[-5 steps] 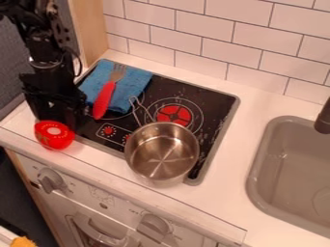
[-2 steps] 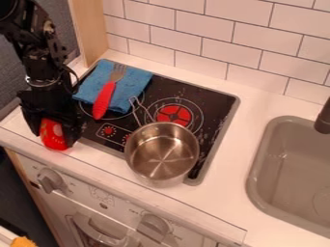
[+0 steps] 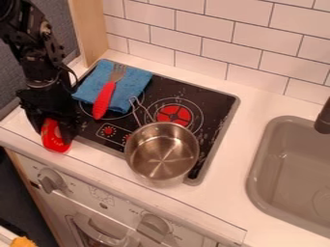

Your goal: Put the tomato in the silver pot

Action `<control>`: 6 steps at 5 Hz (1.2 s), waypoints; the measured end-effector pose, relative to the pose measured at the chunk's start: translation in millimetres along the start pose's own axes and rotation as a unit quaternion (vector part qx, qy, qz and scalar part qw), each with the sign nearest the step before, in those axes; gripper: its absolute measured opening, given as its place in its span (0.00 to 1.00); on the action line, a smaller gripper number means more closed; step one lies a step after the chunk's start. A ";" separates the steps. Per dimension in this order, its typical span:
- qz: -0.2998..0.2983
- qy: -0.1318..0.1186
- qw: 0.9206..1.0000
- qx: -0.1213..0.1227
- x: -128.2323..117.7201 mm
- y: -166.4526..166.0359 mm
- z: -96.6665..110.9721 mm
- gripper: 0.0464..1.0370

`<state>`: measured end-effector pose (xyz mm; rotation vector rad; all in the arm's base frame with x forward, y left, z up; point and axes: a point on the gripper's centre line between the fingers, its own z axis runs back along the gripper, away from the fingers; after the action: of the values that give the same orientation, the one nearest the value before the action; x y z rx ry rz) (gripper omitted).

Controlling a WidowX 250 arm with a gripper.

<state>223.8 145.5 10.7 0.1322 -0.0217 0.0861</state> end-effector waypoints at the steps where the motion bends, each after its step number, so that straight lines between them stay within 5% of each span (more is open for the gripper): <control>1: -0.001 0.005 1.000 -0.003 -3.2 -6.0 3.4 0.61; 3: -0.090 -0.036 0.995 0.013 13.8 -90.0 65.8 0.55; 5: -0.160 -0.054 0.986 0.003 22.7 -163.6 72.9 0.55; 6: -0.158 -0.047 0.986 0.003 33.1 -170.4 63.7 0.60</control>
<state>270.7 -28.4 52.4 0.1438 -0.0938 -0.2373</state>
